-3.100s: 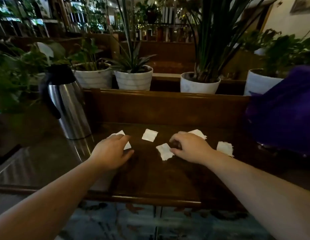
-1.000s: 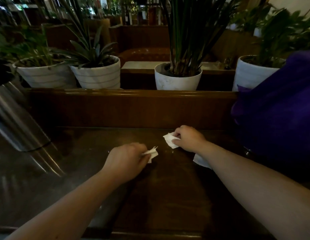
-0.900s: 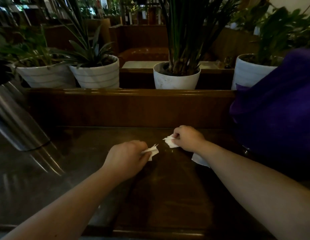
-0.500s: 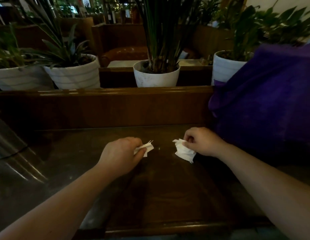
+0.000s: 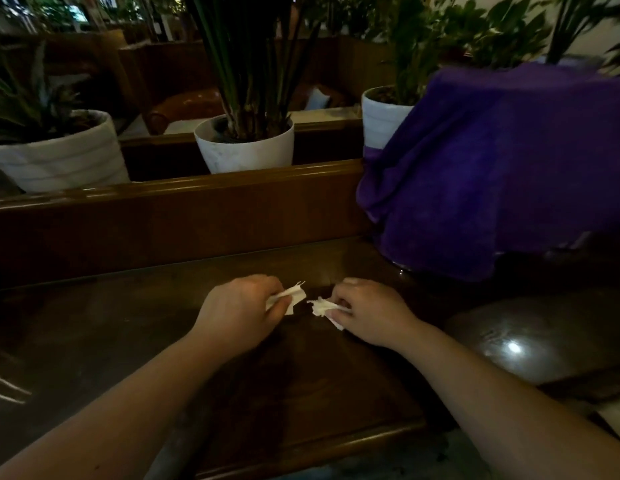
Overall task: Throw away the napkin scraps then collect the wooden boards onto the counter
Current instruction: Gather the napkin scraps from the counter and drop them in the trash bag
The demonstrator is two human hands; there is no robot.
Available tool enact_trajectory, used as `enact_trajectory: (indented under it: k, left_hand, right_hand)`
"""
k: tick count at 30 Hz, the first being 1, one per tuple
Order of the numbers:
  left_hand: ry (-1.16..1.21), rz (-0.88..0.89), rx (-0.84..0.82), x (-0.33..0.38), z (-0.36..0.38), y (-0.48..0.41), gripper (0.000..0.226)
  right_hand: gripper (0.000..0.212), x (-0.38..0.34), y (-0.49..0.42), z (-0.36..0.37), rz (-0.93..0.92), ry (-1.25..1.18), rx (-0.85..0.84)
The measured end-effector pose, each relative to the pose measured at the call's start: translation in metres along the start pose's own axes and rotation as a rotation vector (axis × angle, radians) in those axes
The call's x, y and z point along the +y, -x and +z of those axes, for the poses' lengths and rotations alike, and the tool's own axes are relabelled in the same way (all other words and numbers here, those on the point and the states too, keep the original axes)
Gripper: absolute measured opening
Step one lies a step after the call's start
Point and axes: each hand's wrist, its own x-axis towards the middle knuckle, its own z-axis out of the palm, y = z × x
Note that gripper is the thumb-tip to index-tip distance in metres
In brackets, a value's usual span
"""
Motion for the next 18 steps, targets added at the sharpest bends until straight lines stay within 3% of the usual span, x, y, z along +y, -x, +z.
enact_trajectory:
  k: [13, 18]
  left_hand:
    - [0.098, 0.105, -0.036, 0.040, 0.023, -0.006, 0.025]
    - [0.274, 0.229, -0.042, 0.050, 0.007, 0.020, 0.024]
  right_hand:
    - [0.012, 0.032, 0.076, -0.016, 0.233, -0.357, 0.244]
    - [0.013, 0.011, 0.126, -0.009, 0.373, -0.441, 0.387]
